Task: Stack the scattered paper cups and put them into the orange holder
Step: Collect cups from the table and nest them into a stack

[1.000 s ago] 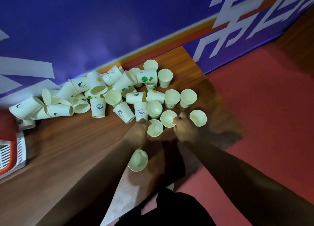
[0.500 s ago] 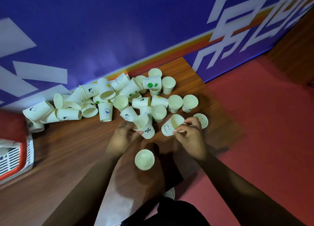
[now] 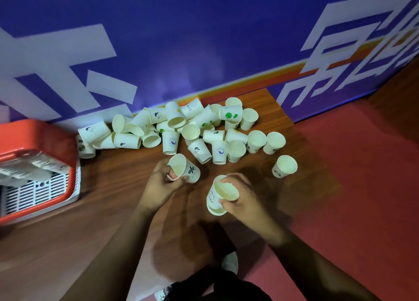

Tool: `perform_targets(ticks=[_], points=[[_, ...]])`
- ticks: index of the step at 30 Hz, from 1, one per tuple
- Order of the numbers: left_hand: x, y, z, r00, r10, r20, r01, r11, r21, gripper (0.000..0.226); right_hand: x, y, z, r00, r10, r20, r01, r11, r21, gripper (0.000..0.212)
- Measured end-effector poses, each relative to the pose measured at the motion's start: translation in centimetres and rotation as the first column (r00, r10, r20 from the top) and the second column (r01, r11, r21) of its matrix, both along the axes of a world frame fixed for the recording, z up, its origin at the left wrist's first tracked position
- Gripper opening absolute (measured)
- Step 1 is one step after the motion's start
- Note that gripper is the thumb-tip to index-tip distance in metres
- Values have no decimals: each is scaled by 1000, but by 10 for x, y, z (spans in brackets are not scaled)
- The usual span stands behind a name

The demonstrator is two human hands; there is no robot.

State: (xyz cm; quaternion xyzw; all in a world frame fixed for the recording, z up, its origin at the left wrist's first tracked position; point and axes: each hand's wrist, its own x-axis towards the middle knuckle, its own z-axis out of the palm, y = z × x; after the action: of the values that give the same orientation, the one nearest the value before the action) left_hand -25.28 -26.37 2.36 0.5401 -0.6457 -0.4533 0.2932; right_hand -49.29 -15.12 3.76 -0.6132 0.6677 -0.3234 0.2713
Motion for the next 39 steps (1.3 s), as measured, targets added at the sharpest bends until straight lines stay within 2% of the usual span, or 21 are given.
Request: perform_targets(ticks=[2, 4, 7, 8, 12, 14, 16, 18, 20, 22, 29, 33, 39], points=[[6, 7, 4, 998, 24, -51, -23, 999, 27, 26, 4, 5, -5, 995, -13, -103, 24, 994, 111, 72], [13, 12, 8, 991, 53, -126, -40, 994, 98, 47, 9, 6, -11, 984, -14, -180, 50, 979, 197, 85], [21, 14, 9, 993, 3, -119, 12, 993, 121, 84, 20, 4, -23, 978, 10, -209, 40, 971, 234, 90], [21, 14, 9, 995, -17, -96, 28, 993, 118, 84, 23, 3, -27, 974, 28, -227, 32, 966, 256, 90], [13, 17, 8, 995, -92, -41, 96, 992, 83, 60, 31, 5, -41, 946, 108, -307, -21, 961, 277, 95], [4, 19, 8, 988, -146, -40, 149, 987, 66, 63, 28, 7, -42, 970, 73, -232, -11, 966, 258, 90], [-6, 21, 6, 976, -213, -49, 215, 975, 52, 68, 21, 9, -39, 997, -62, -47, 70, 975, 209, 73], [-18, 26, 4, 950, -309, -42, 310, 950, 42, 74, 13, 10, -32, 969, -175, 177, 145, 975, 169, 59], [-30, 32, 1, 910, -414, -3, 414, 910, 19, 79, 9, 10, -26, 936, -193, 296, 156, 977, 145, 55], [-40, 36, -4, 875, -480, 70, 480, 877, 16, 81, 7, 11, -25, 947, -151, 283, 116, 984, 138, 54], [-46, 42, -34, 754, -598, 270, 608, 792, 54, 82, 5, 21, -40, 1000, 6, 31, -13, 974, 228, 52], [-46, 45, -44, 709, -667, 229, 653, 743, 145, 95, 4, 26, -54, 996, 72, -50, -59, 973, 221, 57], [-43, 45, -51, 703, -676, 220, 644, 737, 207, 91, 0, 30, -65, 995, 81, -49, -70, 978, 195, 53]])
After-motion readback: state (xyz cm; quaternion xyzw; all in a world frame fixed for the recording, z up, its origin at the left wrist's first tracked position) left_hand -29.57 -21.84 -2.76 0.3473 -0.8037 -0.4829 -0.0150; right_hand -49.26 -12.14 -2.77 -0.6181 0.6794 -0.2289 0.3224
